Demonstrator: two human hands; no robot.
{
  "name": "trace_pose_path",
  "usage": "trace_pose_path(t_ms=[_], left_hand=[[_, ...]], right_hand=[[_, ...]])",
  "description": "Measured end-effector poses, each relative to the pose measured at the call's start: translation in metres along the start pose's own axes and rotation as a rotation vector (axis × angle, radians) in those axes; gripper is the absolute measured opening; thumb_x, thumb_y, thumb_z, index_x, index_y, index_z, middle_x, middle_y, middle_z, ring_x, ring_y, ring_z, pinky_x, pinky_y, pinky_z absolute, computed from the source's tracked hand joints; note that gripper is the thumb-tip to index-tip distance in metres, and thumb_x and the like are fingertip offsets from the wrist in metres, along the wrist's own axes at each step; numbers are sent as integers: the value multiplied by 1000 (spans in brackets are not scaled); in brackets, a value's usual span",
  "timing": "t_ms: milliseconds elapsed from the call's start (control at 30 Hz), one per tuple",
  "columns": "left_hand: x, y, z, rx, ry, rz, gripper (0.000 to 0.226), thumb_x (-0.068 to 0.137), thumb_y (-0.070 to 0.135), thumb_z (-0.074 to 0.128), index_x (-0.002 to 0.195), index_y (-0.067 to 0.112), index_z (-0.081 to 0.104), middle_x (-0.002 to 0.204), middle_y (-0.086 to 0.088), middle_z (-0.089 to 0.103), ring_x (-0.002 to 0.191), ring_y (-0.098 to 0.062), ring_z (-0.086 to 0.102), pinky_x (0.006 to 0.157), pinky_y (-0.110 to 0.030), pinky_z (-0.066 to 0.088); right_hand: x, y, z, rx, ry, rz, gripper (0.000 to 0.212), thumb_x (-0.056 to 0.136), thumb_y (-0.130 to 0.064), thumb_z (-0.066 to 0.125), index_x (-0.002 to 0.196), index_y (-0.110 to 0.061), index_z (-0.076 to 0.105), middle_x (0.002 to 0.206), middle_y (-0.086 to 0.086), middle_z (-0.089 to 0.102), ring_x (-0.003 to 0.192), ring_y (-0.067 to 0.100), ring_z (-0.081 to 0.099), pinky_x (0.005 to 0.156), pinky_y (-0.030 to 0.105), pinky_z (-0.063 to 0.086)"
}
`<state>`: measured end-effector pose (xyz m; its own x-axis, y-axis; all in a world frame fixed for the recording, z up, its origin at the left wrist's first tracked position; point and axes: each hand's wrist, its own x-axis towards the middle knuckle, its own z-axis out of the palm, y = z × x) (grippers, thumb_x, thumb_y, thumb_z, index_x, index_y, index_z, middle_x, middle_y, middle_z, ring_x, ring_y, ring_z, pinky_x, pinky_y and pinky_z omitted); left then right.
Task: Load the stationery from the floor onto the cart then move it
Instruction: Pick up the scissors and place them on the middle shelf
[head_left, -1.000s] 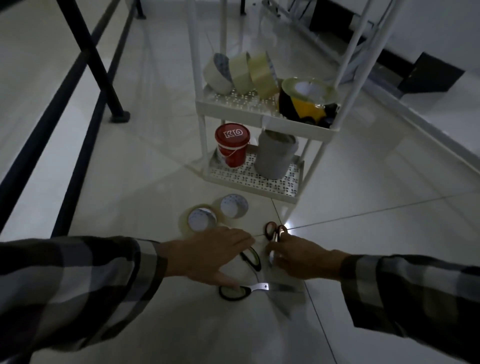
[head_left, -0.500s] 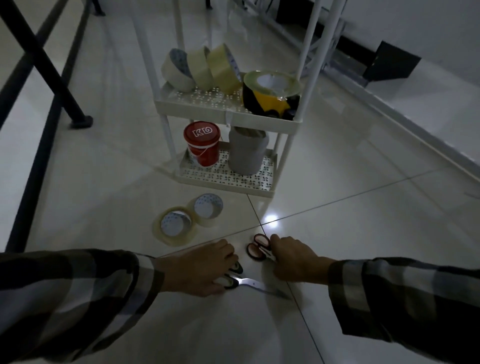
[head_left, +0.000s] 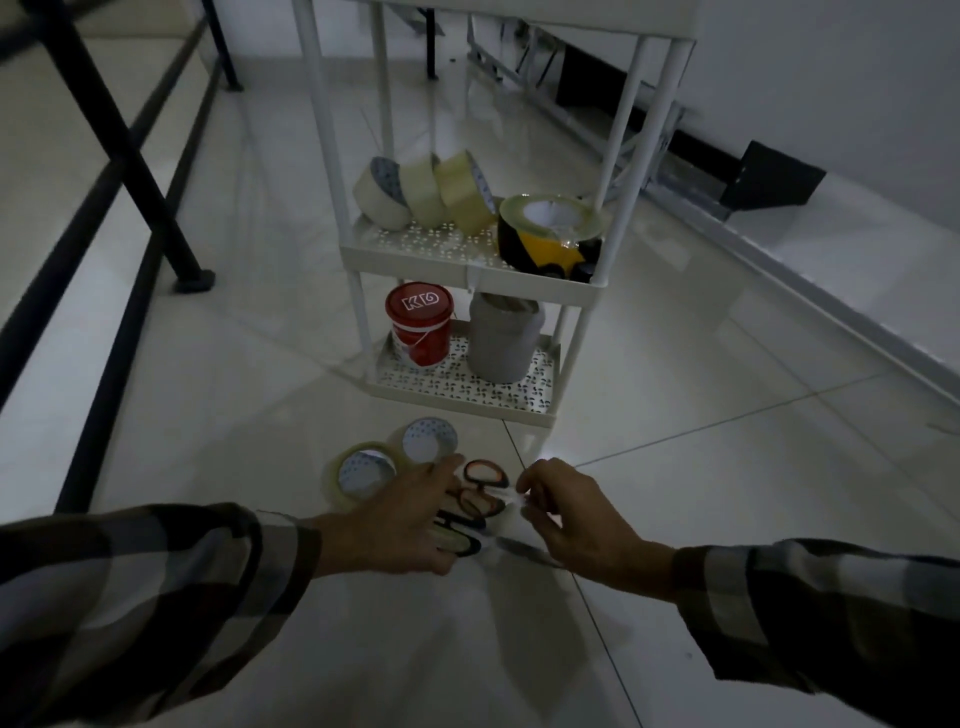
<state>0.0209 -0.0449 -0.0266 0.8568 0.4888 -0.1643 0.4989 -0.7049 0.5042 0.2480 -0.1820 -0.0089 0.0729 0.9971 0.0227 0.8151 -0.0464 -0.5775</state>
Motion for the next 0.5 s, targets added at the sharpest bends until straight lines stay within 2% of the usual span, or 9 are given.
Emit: trace_pose_path(t_ms=[67, 133, 167, 233, 300, 367, 400, 433, 500], left_hand=[[1, 4, -4, -91, 78, -27, 112, 63, 52, 78, 155, 19, 22, 127, 5, 58, 112, -17, 59, 84, -30, 52], [1, 13, -11, -174, 150, -6, 77, 65, 38, 84, 126, 19, 41, 93, 18, 58, 82, -6, 58, 64, -21, 40], [-1, 19, -17, -181, 179, 13, 63, 65, 30, 85, 111, 22, 43, 82, 16, 57, 72, -6, 56, 59, -20, 36], [-4, 26, -29, -196, 196, 33, 54, 64, 23, 85, 98, 25, 44, 76, 11, 57, 68, -8, 56, 58, -16, 34], [-9, 29, -40, -164, 212, 40, 50, 62, 24, 84, 100, 15, 53, 81, 6, 62, 74, -10, 58, 62, -14, 39], [-13, 30, -51, -144, 226, 27, 60, 61, 32, 83, 110, 8, 58, 92, 4, 66, 83, -9, 62, 72, -28, 52], [-14, 29, -56, -155, 226, 24, 66, 60, 36, 82, 117, 12, 58, 98, 8, 68, 88, -8, 65, 76, -35, 56], [-15, 30, -62, -165, 231, 35, 74, 61, 38, 82, 126, 16, 55, 104, 12, 70, 93, -6, 68, 79, -36, 57], [-16, 29, -76, -176, 234, 61, 90, 64, 39, 83, 143, 18, 46, 118, 16, 69, 105, -2, 67, 89, -32, 56]], right_hand=[[3, -9, -2, 28, -25, -93, 10, 96, -27, 63, 102, -31, 56, 99, -14, 57, 88, 3, 55, 75, 22, 52], [7, -17, -1, 40, -23, -149, 10, 95, -34, 62, 97, -38, 53, 100, -8, 63, 88, 8, 58, 74, 28, 54], [7, -20, -1, 26, -26, -169, 7, 95, -36, 61, 96, -38, 54, 98, -6, 64, 86, 9, 59, 73, 32, 55], [9, -24, -1, 5, -14, -212, 10, 94, -38, 57, 101, -31, 61, 94, -5, 62, 82, 9, 58, 71, 37, 54], [11, -27, -3, -1, -16, -225, 16, 96, -37, 57, 108, -30, 63, 98, -7, 60, 82, 7, 58, 73, 35, 55], [14, -30, -7, -8, -9, -250, 17, 99, -35, 57, 114, -31, 63, 104, -8, 59, 85, 6, 58, 75, 30, 54], [16, -31, -10, -14, -5, -274, 19, 100, -34, 56, 117, -30, 63, 106, -9, 59, 87, 6, 58, 75, 29, 53], [18, -35, -15, -38, -13, -297, 22, 101, -32, 55, 121, -29, 63, 109, -9, 59, 89, 6, 57, 76, 28, 53], [25, -42, -27, -102, -9, -353, 28, 102, -27, 54, 129, -27, 61, 114, -7, 60, 93, 7, 58, 79, 27, 54]])
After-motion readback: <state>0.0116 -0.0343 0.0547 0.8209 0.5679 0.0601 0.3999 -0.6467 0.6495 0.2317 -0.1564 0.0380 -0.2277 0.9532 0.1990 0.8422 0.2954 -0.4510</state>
